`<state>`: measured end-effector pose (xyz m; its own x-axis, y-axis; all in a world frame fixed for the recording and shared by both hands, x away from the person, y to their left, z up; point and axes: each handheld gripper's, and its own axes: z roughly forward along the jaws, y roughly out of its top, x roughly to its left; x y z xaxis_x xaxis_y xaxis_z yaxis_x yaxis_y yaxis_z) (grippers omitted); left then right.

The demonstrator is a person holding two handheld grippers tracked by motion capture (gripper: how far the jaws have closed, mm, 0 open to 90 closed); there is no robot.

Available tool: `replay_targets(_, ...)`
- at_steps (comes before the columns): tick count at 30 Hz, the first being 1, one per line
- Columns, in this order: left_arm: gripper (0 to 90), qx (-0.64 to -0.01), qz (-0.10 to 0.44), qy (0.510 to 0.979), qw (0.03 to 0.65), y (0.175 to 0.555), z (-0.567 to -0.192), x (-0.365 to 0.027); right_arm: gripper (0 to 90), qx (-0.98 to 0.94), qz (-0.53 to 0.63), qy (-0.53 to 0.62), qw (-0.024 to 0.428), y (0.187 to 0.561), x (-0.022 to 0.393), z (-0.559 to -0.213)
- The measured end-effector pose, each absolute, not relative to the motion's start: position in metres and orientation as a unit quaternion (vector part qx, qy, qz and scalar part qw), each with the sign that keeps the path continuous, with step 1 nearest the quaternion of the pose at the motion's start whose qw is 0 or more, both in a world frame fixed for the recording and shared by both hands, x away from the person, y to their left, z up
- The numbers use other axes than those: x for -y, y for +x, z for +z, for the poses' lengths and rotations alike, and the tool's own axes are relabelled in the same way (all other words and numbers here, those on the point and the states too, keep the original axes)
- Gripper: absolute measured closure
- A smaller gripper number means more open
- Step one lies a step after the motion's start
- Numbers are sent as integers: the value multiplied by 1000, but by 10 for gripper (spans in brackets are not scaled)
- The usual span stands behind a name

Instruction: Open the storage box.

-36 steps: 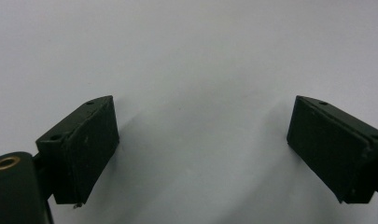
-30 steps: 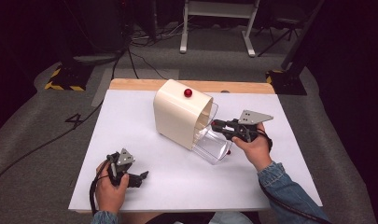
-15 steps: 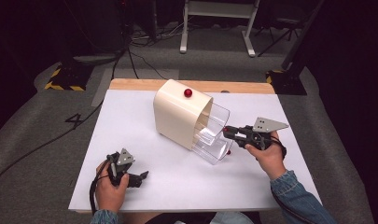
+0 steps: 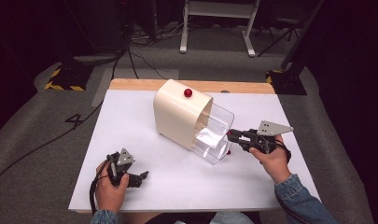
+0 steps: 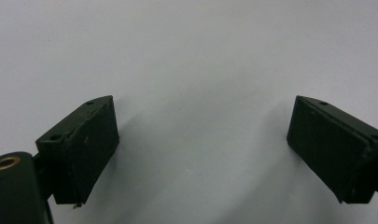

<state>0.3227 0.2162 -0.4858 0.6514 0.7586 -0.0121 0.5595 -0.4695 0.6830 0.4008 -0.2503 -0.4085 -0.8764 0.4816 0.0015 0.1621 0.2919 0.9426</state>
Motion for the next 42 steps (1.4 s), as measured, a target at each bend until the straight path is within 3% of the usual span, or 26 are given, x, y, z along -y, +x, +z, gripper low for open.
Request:
replay_targets(2,93,-390,148,844,336,323,-486,-216,694,-794,554,205,143,401,251,-410)
replay_targets(3,92,-390,148,844,336,323,-486,-216,630,-793,553,211,144,402,251,-411)
replay_targets(21,92,-391,148,844,336,323,-486,-216,455,-785,549,244,148,393,283,-403)
replay_targets(31,92,-390,147,845,336,323,-486,-217,410,-792,523,272,160,378,318,-400)
replay_targets(42,92,-390,147,845,335,323,-486,-217,399,-813,474,306,145,369,344,-414)
